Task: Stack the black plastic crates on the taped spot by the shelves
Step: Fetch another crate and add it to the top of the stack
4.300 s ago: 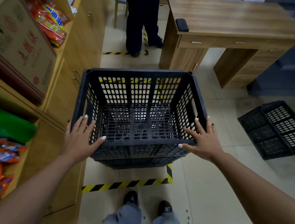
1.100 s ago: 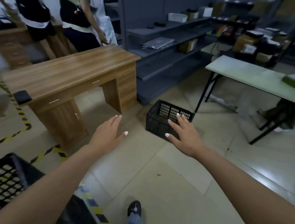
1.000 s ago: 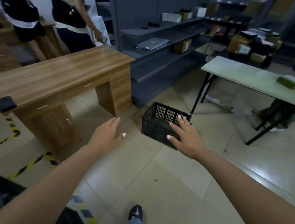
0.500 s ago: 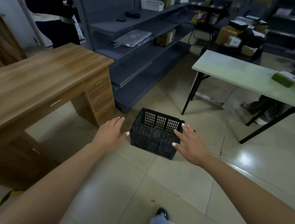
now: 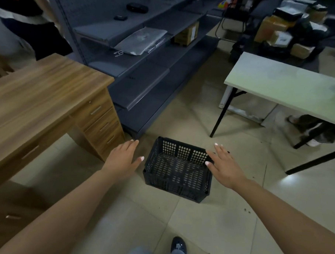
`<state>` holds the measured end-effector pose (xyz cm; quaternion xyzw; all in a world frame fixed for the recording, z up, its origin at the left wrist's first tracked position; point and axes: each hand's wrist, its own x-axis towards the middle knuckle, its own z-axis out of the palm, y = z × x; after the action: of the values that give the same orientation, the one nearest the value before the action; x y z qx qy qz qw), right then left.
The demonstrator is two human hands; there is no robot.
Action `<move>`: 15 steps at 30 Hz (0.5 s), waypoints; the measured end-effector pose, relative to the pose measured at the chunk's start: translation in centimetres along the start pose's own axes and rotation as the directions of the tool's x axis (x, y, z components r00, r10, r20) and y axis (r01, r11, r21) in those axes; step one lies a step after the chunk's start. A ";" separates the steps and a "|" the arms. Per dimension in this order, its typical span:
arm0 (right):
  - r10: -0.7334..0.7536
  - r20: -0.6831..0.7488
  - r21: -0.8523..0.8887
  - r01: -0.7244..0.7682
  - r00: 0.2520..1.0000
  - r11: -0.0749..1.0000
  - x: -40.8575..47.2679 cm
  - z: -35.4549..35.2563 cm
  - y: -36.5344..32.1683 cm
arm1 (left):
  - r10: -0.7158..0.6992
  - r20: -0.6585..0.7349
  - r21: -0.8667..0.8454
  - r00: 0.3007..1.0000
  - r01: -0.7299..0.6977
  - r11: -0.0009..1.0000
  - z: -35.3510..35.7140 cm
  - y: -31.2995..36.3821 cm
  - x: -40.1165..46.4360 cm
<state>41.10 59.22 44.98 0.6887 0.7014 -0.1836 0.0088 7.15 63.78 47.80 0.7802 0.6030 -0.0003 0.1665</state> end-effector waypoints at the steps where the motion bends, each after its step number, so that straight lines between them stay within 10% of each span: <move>1: 0.014 0.012 0.006 -0.014 1.000 1.000 1.3 -0.2 0.2 | 0.002 0.014 0.009 1.000 -0.002 1.000 -0.1 -0.6 1.6; 15: 0.344 0.104 0.027 -0.349 0.933 0.937 15.9 6.4 2.8 | 0.135 0.260 0.092 0.956 -0.164 0.982 5.2 -7.2 24.5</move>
<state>41.44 72.77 34.06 0.7917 0.5634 -0.2284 0.0601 8.10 87.03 36.05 0.8252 0.5152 -0.1211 0.1975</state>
